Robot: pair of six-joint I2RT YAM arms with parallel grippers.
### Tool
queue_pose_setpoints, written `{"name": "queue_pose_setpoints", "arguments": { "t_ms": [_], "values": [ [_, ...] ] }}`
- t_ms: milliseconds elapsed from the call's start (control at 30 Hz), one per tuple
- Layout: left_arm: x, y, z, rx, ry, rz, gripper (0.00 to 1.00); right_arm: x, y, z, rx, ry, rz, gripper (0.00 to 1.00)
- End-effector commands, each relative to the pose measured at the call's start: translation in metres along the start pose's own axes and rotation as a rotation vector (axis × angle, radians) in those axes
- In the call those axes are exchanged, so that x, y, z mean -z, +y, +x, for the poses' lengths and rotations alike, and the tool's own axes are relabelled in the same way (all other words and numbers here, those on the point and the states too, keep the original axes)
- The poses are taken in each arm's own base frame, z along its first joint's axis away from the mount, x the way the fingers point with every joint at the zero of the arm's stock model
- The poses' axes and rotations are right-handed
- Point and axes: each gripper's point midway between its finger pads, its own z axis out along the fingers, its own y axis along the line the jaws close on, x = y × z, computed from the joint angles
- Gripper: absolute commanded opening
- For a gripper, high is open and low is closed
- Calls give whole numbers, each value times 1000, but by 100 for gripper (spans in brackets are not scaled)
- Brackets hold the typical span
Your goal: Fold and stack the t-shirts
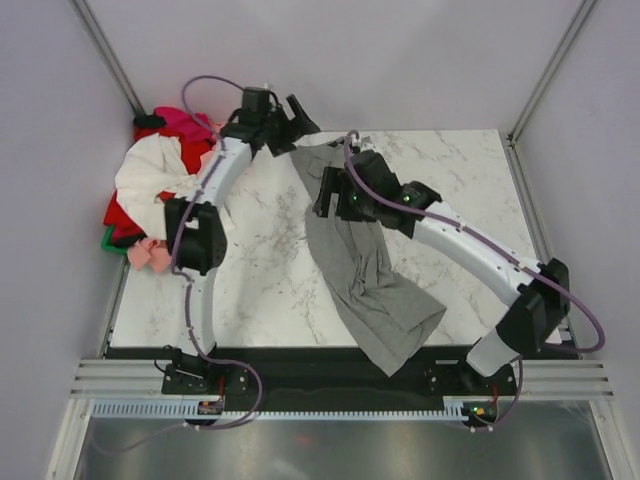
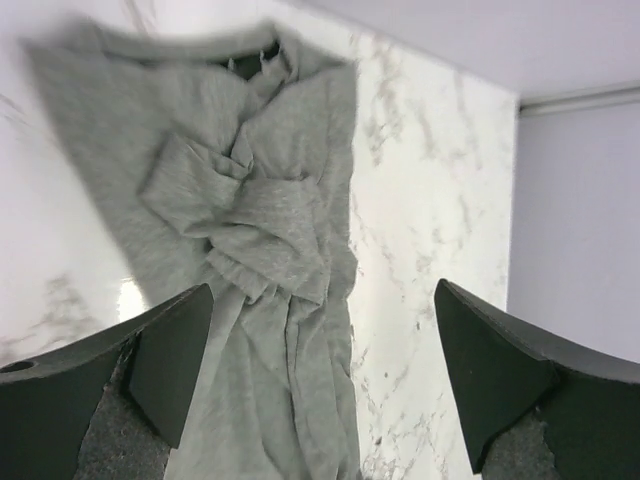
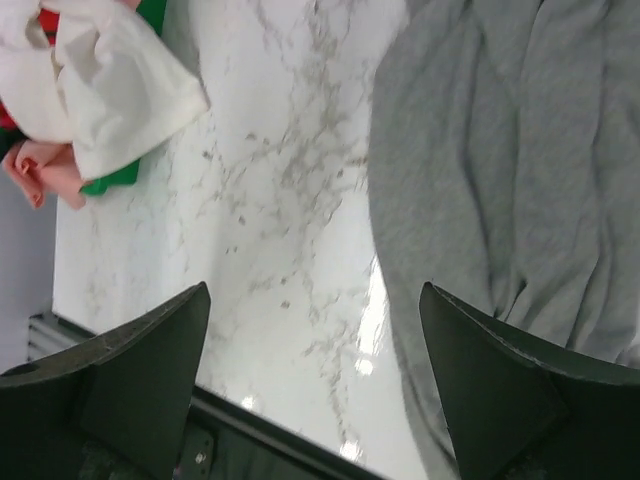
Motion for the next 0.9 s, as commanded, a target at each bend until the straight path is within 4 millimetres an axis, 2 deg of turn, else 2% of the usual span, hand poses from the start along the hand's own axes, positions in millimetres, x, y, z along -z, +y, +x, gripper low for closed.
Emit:
{"name": "queue_pose_setpoints", "arguments": {
  "t_ms": [0, 33, 67, 100, 133, 167, 200, 233, 267, 300, 333, 367, 400, 433, 467, 533, 567, 633, 667, 700, 733, 800, 833, 867],
  "values": [
    [132, -41, -57, -159, -168, 87, 100, -43, -34, -21, 170, 34, 132, 93],
    [147, -35, -54, -170, -175, 71, 100, -64, -33, -27, 219, 51, 129, 93],
    [188, -47, -57, -201, -227, 87, 100, -75, -33, -28, 232, 65, 130, 93],
    [188, -21, -32, -207, -174, 29, 100, -87, -37, -29, 238, 89, 126, 92],
    [197, -14, -21, -215, -166, 14, 100, -114, -48, -16, 247, 150, 143, 92],
    [218, -6, 2, -224, -151, 4, 100, -121, -42, -26, 241, 148, 113, 91],
    [224, 0, 16, -224, -135, -1, 100, -131, -46, -26, 234, 163, 117, 91],
    [233, 5, 29, -219, -125, -2, 100, -153, -57, -13, 228, 207, 130, 91],
    [238, 11, 44, -214, -109, -5, 100, -161, -56, -22, 223, 195, 121, 90],
    [249, 24, 69, -203, -87, -16, 100, -169, -60, -19, 222, 206, 129, 90],
    [252, 32, 82, -195, -73, -23, 100, -187, -66, -15, 222, 218, 139, 90],
    [248, 52, 110, -170, -19, -53, 100, -194, -69, -12, 222, 238, 126, 90],
    [252, 56, 121, -156, -12, -59, 100, -203, -74, -10, 228, 249, 132, 90],
    [256, 51, 138, -179, 1, -39, 100, -216, -79, -8, 230, 257, 132, 90],
    [252, 64, 162, -178, 48, -63, 100, -221, -87, -12, 223, 259, 138, 89],
    [249, 65, 190, -173, 104, -60, 100, -237, -103, -14, 216, 256, 158, 89],
    [245, 66, 218, -167, 169, -64, 100, -242, -115, -21, 201, 248, 172, 90],
    [243, 68, 241, -169, 211, -77, 100, -257, -131, -23, 157, 243, 184, 90],
    [242, 69, 261, -185, 248, -86, 100, -263, -140, -31, 131, 227, 181, 90],
    [242, 67, 270, -164, 261, -87, 100, -269, -148, -33, 119, 220, 188, 90],
    [243, 60, 288, -183, 297, -66, 100, -279, -157, -33, 95, 209, 205, 90],
    [242, 54, 307, -161, 329, -62, 100, -290, -186, -49, 45, 148, 274, 90],
    [245, 45, 326, -187, 365, -39, 100, -299, -198, -52, -10, 119, 303, 90],
    [241, 44, 335, -197, 375, -46, 100, -303, -216, -66, -60, 70, 330, 90]
  ]
}}
